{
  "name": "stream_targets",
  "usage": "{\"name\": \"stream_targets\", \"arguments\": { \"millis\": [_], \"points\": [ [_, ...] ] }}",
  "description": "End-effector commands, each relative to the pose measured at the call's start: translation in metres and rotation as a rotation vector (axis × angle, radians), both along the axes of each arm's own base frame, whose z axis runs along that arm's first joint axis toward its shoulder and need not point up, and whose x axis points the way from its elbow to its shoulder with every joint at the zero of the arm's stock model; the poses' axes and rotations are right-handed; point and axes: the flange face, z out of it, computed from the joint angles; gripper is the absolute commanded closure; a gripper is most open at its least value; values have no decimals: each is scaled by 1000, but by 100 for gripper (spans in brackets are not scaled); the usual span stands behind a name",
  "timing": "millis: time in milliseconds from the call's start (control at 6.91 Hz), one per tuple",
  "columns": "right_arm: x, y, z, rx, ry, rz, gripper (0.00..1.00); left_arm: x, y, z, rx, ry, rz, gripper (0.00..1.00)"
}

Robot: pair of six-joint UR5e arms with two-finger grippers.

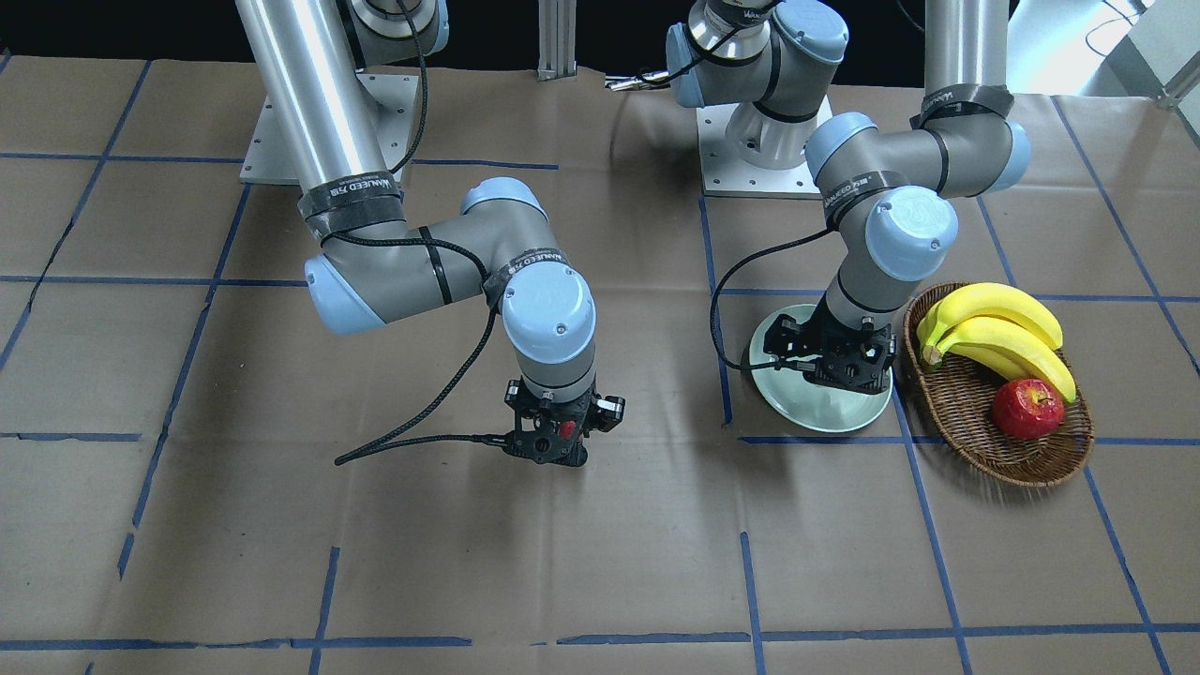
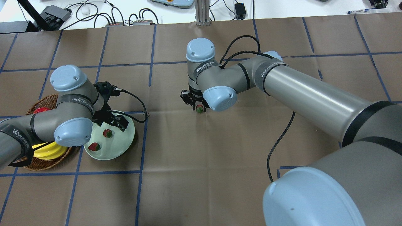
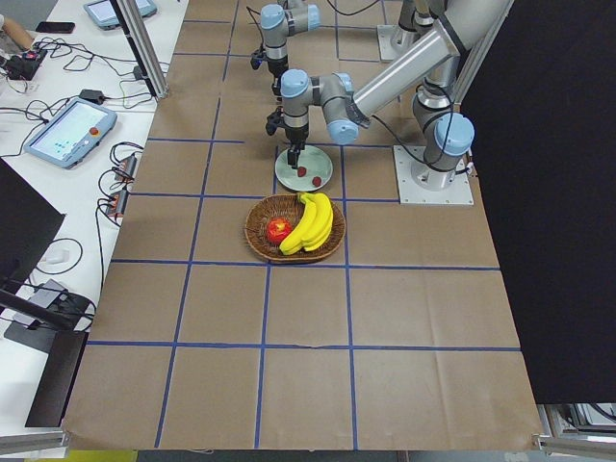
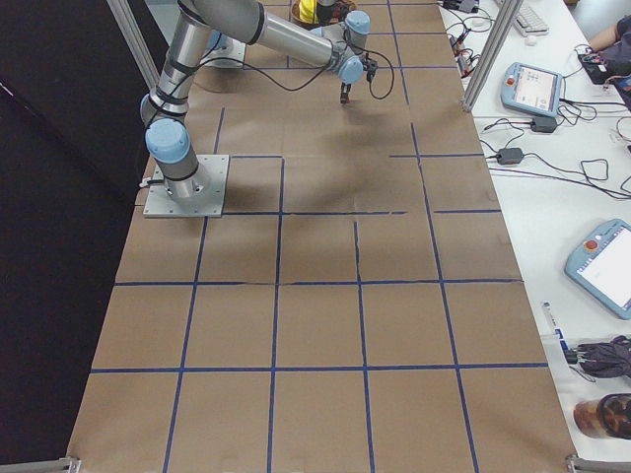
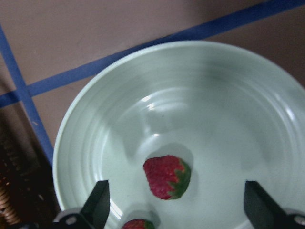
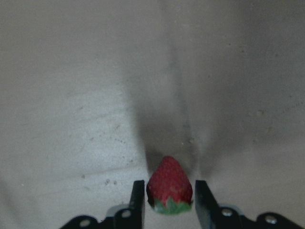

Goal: Collect all strawberries into plate
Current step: 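Release third strawberry mid-table with right and withdraw while left grasps it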

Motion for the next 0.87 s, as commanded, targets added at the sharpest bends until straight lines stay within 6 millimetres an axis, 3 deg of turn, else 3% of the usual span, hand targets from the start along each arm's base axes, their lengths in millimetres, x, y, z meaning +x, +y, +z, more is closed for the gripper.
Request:
{"name": "stream_targets", "arguments": {
  "millis": [0,145,434,579,723],
  "points": [
    [-35,-11,70,-2,-6,-22,0,-58,-8,15,-45,22,48,1],
    [-78,-21,102,-3,-1,-2,0,-82,-15,23,-56,31,80,1],
    [-174,-17,160,28,42,61,0,-149,-24,34,-56,128,159,1],
    [-201,-3,187,44,44,80,0,-192,-32,28,-55,133,147,1],
    [-208,21,216,65,44,91,0,-238,-49,19,-55,136,123,1]
  ]
}}
